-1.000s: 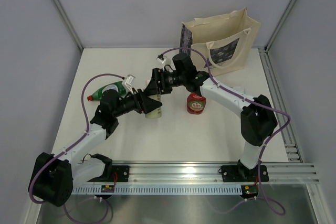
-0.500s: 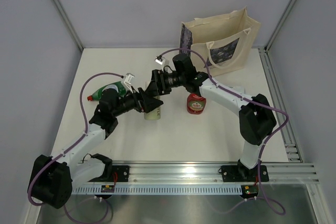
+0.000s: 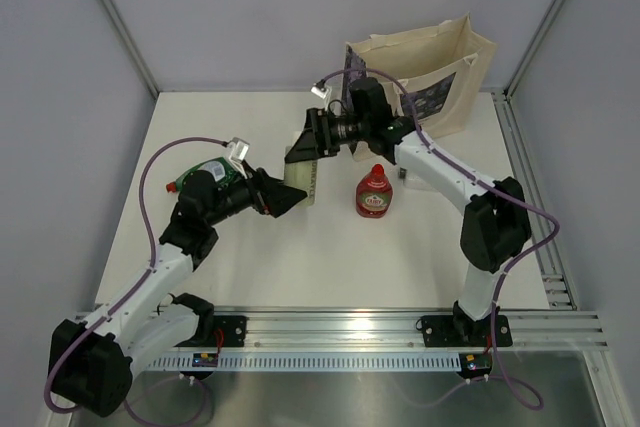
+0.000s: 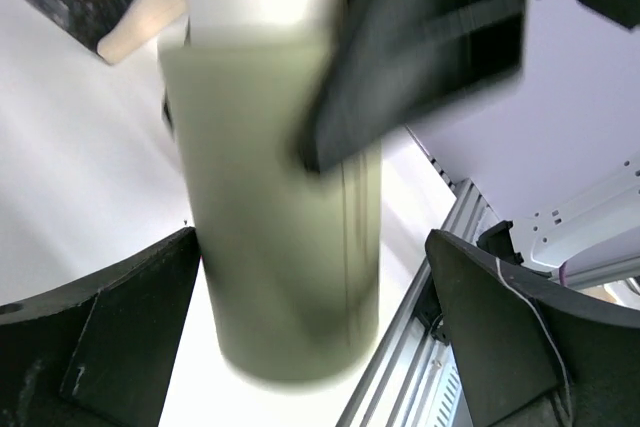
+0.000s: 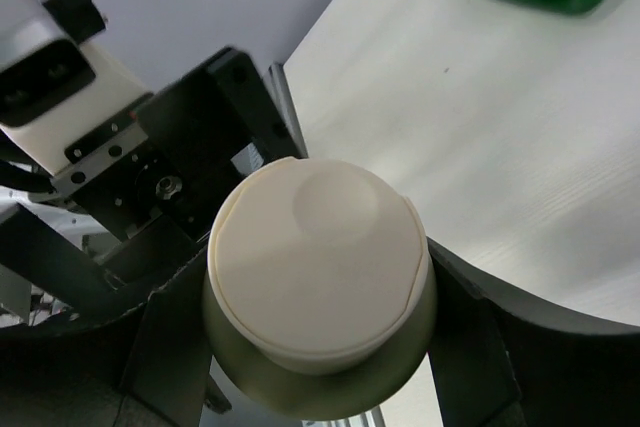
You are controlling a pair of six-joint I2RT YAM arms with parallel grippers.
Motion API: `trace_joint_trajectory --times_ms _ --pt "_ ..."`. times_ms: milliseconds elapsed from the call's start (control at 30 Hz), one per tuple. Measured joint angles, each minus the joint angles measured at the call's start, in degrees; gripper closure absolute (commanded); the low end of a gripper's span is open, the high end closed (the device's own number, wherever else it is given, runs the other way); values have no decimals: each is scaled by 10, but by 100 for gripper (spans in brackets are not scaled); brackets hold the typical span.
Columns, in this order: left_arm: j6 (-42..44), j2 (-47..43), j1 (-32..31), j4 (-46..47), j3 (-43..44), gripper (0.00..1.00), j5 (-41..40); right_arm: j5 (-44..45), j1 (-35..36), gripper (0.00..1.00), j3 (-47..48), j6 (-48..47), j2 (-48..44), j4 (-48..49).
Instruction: Place the personal care products into the canvas bag
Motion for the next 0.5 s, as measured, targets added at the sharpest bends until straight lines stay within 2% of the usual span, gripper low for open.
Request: trace_joint_trajectory --times_ms 300,500 --pt "49 -40 2 -72 7 1 -33 -1 -105 100 94 -20 1 -32" --pt "65 -57 12 -118 7 1 -65 -9 -168 100 202 -31 1 -83"
